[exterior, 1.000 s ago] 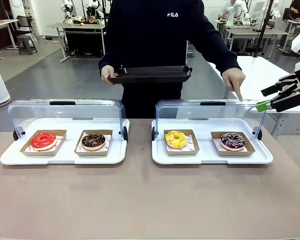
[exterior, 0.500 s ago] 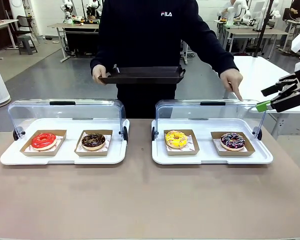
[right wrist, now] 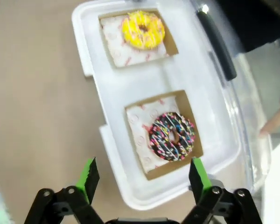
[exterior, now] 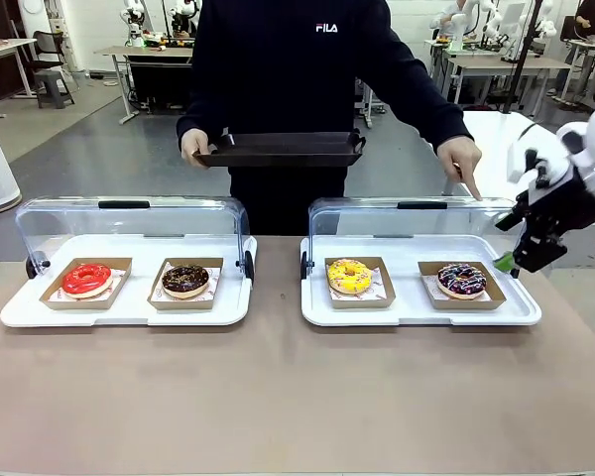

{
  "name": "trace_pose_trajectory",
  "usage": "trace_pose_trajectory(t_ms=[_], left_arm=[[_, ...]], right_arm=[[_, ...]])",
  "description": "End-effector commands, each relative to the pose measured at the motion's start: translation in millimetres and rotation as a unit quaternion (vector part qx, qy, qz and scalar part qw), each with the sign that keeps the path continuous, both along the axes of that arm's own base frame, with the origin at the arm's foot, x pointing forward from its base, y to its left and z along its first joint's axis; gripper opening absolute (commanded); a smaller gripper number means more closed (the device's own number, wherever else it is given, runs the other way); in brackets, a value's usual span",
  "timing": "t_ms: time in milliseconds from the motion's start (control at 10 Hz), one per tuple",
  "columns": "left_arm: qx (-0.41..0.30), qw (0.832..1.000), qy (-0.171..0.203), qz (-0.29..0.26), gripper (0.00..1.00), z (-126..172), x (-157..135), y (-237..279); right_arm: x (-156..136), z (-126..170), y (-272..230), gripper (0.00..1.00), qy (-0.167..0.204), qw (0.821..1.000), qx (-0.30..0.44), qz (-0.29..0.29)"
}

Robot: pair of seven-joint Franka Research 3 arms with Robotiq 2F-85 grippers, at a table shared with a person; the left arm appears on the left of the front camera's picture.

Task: Provide the desired donut to the person.
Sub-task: Pick up and lift the Paper togo box containing the Donut pointed at by the person.

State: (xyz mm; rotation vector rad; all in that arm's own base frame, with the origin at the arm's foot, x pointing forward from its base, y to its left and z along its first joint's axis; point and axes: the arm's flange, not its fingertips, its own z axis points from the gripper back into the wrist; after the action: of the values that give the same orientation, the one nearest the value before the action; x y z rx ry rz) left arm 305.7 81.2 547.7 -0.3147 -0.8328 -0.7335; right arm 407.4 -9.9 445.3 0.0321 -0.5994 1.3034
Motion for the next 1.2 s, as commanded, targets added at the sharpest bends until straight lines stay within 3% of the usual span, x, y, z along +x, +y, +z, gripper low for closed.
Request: trace_pose_trajectory(t_ms=[0, 100, 300, 500, 800, 1100], left_arm=[[-0.003, 1.0, -0.001, -0.002, 1.0, 0.2, 0.0, 0.4], [-0.003, 1.0, -0.001, -0.002, 1.0, 0.2, 0.0, 0.4], [-0.003, 1.0, -0.001, -0.002, 1.0, 0.2, 0.0, 0.4], [-0.003, 1.0, -0.001, -0.002, 1.0, 0.2, 0.0, 0.4], [-0.003, 1.0, -0.001, -0.002, 1.0, 0.2, 0.0, 0.4], [-0.003, 1.0, -0.001, -0.002, 1.0, 0.2, 0.0, 0.4]], right_arm=[[-3.6, -54.7, 3.7, 1.0, -0.04, 0.997, -0.062, 0.019], [7.2, -72.5, 9.6, 1.0, -0.035, 0.994, -0.095, 0.034], [25.1, -101.3, 13.8, 1.0, 0.013, 0.992, -0.114, 0.046], [22.8, -115.6, 9.6, 1.0, 0.033, 0.99, -0.128, 0.04], [22.6, -114.0, 7.8, 1.0, 0.044, 0.989, -0.137, 0.041], [29.2, -104.3, 5.2, 1.0, 0.083, 0.987, -0.134, 0.045]])
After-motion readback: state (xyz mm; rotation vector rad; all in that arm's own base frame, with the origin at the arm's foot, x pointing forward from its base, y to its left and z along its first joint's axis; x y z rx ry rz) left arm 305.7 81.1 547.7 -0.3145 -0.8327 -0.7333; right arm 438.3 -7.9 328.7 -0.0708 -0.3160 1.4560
